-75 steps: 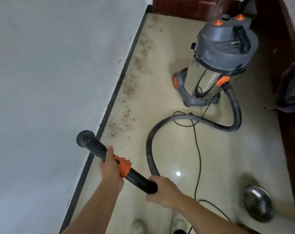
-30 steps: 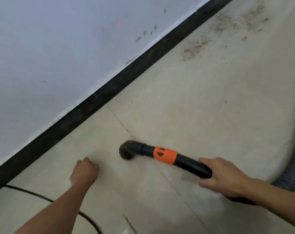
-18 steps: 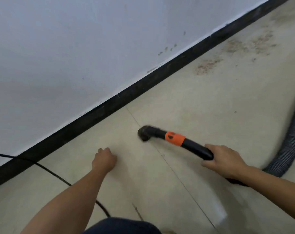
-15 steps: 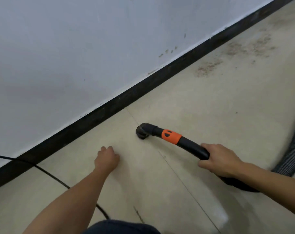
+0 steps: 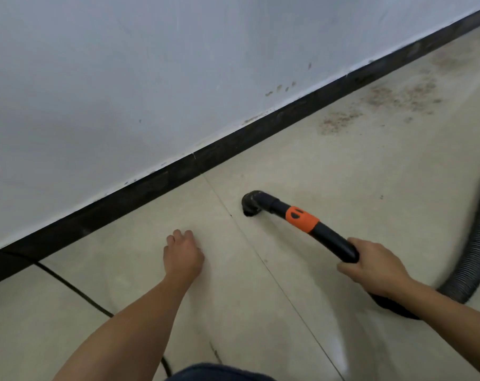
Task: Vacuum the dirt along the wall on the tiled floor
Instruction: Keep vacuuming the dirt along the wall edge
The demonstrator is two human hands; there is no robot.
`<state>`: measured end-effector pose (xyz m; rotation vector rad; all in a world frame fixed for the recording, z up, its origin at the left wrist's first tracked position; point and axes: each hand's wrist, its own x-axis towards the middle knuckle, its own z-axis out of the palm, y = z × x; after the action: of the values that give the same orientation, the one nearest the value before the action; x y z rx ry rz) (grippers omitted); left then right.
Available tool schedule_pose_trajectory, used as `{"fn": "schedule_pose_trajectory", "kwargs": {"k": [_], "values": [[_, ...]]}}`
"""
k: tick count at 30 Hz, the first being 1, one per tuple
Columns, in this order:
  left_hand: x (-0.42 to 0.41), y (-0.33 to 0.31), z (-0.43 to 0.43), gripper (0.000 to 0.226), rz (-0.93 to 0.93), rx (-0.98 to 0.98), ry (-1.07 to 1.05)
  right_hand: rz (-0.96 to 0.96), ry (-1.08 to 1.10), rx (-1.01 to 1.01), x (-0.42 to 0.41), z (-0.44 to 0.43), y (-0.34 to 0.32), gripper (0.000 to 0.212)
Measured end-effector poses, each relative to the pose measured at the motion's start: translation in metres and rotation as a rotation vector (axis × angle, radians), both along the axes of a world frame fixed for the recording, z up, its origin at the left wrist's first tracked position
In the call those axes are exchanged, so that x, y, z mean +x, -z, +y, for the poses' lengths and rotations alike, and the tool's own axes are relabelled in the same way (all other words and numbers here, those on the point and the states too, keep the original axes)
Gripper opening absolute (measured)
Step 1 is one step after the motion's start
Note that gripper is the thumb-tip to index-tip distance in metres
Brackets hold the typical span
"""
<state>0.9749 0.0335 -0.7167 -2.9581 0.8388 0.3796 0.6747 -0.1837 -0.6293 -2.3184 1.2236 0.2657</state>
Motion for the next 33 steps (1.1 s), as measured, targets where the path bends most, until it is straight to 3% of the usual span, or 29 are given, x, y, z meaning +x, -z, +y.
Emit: {"fn": "schedule_pose_trajectory", "kwargs": {"k": [2,6,8,13,18,23,26,30,33], "values": [[0.002,0.002,0.0,0.03,-0.013,-0.005,-0.003,-0.033,0.041,-0.045,0.025,0.004,0.006,0.02],[0.005,0.001,-0.005,0.029,-0.004,-0.035,-0.037,0.022,-0.214,-0.062,0.051,0.024,0.022,0.021],[0.002,0.001,-0.008,0.029,0.005,-0.042,-0.047,0.021,-0.156,-0.113,0.053,0.014,0.026,0.021],[-0.005,0.008,-0.025,0.03,-0.029,-0.102,0.078,-0.054,0.236,-0.213,0.078,-0.039,0.023,0.027],[-0.014,0.007,-0.062,0.045,0.025,-0.216,0.246,-0.04,-0.091,-0.21,0.114,-0.038,0.027,0.023],[-0.014,0.012,-0.11,0.037,0.034,-0.256,0.389,-0.031,0.034,-0.266,0.116,-0.085,0.035,0.02],[-0.018,0.022,-0.142,0.039,0.027,-0.283,0.411,-0.102,0.193,-0.197,0.11,-0.114,0.03,0.019],[-0.009,0.035,-0.191,0.045,-0.014,-0.375,0.261,-0.419,0.45,0.086,0.109,-0.157,0.012,0.017],[-0.006,0.046,-0.201,0.052,-0.023,-0.399,0.202,-0.502,0.475,0.204,0.107,-0.161,0.005,0.015]]}}
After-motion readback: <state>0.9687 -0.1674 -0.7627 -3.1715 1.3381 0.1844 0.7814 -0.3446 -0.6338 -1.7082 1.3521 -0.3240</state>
